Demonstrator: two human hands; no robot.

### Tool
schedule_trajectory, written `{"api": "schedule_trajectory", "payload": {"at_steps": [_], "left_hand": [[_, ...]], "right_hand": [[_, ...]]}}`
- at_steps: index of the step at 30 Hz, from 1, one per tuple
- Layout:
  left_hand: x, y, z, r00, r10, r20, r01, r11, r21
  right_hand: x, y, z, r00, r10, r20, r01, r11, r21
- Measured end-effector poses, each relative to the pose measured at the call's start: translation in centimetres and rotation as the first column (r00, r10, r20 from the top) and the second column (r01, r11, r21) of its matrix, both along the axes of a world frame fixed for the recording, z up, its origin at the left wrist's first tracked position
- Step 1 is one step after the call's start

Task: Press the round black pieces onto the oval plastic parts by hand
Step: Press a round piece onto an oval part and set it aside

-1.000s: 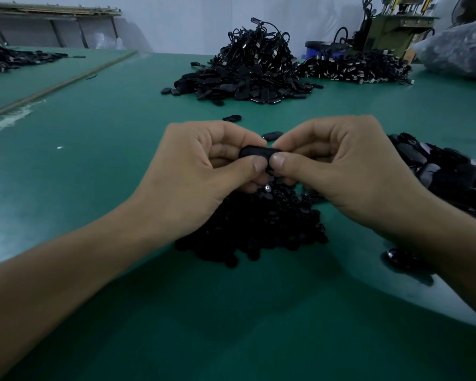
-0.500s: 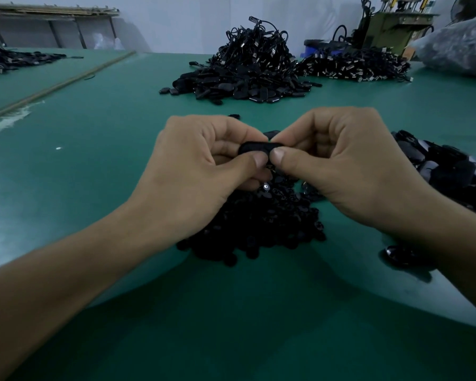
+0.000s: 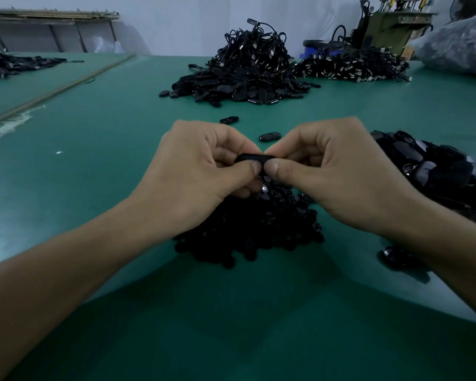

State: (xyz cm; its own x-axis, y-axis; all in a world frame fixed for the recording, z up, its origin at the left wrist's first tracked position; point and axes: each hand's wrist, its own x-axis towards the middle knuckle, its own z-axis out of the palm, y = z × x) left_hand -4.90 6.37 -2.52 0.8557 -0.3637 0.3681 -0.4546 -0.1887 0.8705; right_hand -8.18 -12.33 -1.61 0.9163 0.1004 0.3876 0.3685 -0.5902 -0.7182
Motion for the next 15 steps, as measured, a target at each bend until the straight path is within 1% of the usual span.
{"api": "schedule_trajectory", "payload": {"at_steps": [3, 5, 8, 10, 12, 15], "left_hand": [[1.4, 0.1, 0.2, 0.996, 0.047, 0.073, -0.053, 0.996, 0.077], [3.2, 0.2, 0.7, 0.987, 0.107, 0.124, -0.119, 0.989, 0.092], [6.5, -0.3, 1.4, 0.956, 0.221, 0.191, -0.245, 0.963, 0.112], [8.5, -0.9, 1.3, 0.937, 0.266, 0.227, -0.312, 0.929, 0.198], [10.1, -1.4, 0.7, 0.936, 0.295, 0.192, -0.341, 0.898, 0.279], [11.3, -1.5, -0.1, 0.927, 0.328, 0.184, -0.376, 0.813, 0.444]], "right_hand": [[-0.1, 0.2, 0.0, 0.999, -0.041, 0.013, 0.042, 0.995, -0.094], [-0.3, 0.6, -0.1, 0.994, -0.096, 0.058, 0.105, 0.98, -0.167], [-0.5, 1.0, -0.1, 0.989, -0.126, 0.082, 0.141, 0.968, -0.206], [-0.6, 0.9, 0.0, 0.991, -0.122, 0.062, 0.133, 0.963, -0.236], [-0.5, 0.8, 0.0, 0.992, -0.115, 0.054, 0.126, 0.952, -0.28], [-0.6, 0.6, 0.0, 0.992, -0.12, 0.05, 0.13, 0.938, -0.32]]}}
